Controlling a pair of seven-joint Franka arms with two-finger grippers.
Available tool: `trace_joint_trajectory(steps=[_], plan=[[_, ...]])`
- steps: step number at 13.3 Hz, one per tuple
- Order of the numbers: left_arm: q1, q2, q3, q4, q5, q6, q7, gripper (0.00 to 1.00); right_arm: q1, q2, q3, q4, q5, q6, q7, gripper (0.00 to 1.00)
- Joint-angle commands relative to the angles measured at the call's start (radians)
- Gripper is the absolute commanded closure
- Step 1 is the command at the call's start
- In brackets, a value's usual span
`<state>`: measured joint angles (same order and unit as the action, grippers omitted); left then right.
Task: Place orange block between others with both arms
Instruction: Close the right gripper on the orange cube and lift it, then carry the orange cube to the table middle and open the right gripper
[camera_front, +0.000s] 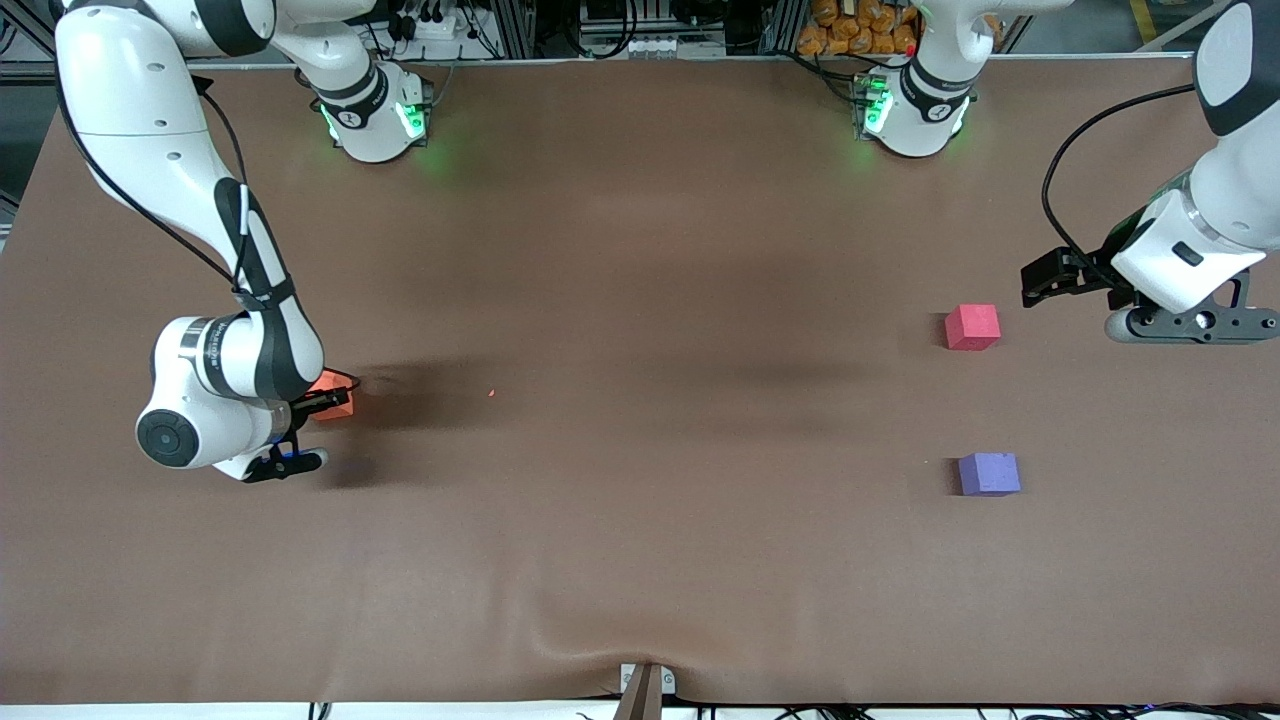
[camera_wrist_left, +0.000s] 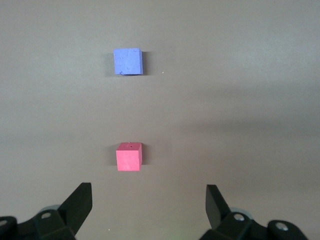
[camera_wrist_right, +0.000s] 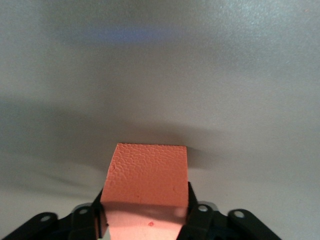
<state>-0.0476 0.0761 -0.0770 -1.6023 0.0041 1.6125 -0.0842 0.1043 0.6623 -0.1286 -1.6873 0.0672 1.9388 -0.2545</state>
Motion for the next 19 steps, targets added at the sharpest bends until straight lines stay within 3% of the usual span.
trace_joint_trajectory(steps=[1, 5, 9, 12, 14, 19], plan=[[0.002, 0.005, -0.007, 0.001, 0.017, 0.004, -0.014, 0.0, -0.008, -0.017, 0.004, 0.001, 0.002, 0.003, -0.023, 0.5], [0.002, 0.007, -0.007, -0.001, 0.017, 0.003, -0.014, 0.0, 0.049, -0.02, 0.007, 0.098, 0.032, 0.005, 0.024, 0.56], [0.003, 0.007, -0.007, -0.005, 0.017, 0.004, -0.014, 0.0, 0.233, -0.032, 0.007, 0.161, 0.14, 0.003, 0.32, 0.56], [0.002, 0.008, -0.007, -0.014, 0.017, 0.004, -0.014, 0.0, 0.397, -0.023, 0.009, 0.172, 0.271, 0.022, 0.524, 0.56], [0.002, 0.011, -0.007, -0.018, 0.019, 0.004, -0.014, 0.0, 0.461, -0.009, 0.009, 0.173, 0.319, 0.066, 0.541, 0.55], [0.0, 0.021, -0.007, -0.019, 0.019, 0.004, -0.014, 0.0, 0.592, 0.034, 0.007, 0.172, 0.595, 0.178, 0.541, 0.51]])
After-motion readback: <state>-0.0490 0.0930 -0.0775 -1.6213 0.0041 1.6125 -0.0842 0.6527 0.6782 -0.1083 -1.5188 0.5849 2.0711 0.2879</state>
